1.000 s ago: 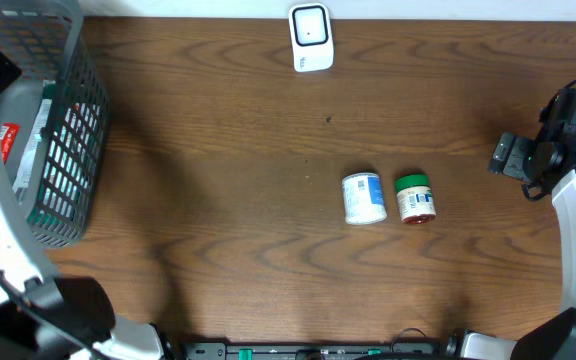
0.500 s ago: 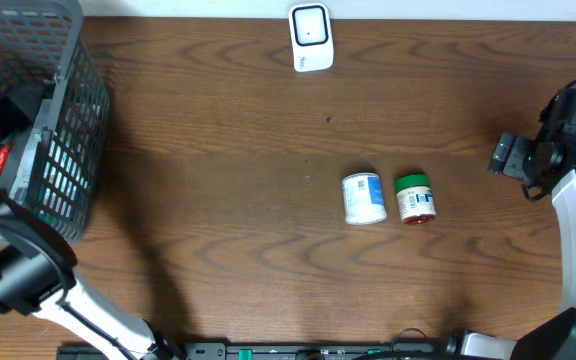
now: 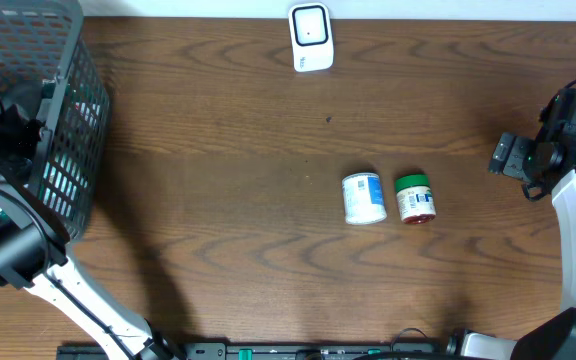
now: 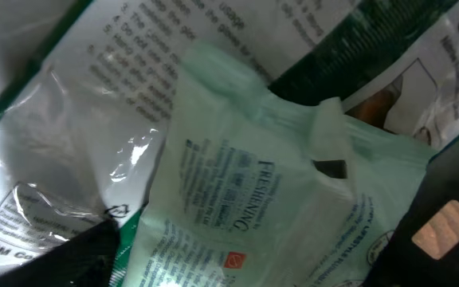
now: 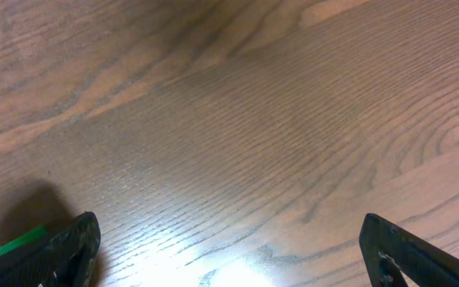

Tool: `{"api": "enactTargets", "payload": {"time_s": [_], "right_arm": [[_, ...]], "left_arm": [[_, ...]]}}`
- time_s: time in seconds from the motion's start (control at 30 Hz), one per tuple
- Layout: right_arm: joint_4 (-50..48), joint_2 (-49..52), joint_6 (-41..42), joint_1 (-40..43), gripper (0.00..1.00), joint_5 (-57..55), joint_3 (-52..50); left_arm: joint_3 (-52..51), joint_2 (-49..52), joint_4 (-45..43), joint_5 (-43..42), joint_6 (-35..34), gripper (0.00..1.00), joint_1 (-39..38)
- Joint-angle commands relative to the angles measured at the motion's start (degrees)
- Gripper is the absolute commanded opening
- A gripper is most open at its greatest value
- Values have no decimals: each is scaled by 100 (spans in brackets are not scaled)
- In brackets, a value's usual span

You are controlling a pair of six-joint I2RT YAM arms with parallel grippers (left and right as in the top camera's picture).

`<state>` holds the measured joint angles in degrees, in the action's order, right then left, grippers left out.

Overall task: Scan the item barcode
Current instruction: 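Grasp the mint-green wipes pouch and lift it out of the basket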

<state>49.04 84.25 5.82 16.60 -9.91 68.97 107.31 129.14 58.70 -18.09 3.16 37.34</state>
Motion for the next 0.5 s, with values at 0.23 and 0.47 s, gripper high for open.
{"api": "enactTargets", "payload": {"time_s": [0.23,0.47], "right_arm": [[9,-28,-33,33,99,-52,63],[9,-28,-33,33,99,-52,63]], "left_arm": [[192,-275,61,-140,-85,22,59],[212,-1661,-199,-140,-586,7,63]]}}
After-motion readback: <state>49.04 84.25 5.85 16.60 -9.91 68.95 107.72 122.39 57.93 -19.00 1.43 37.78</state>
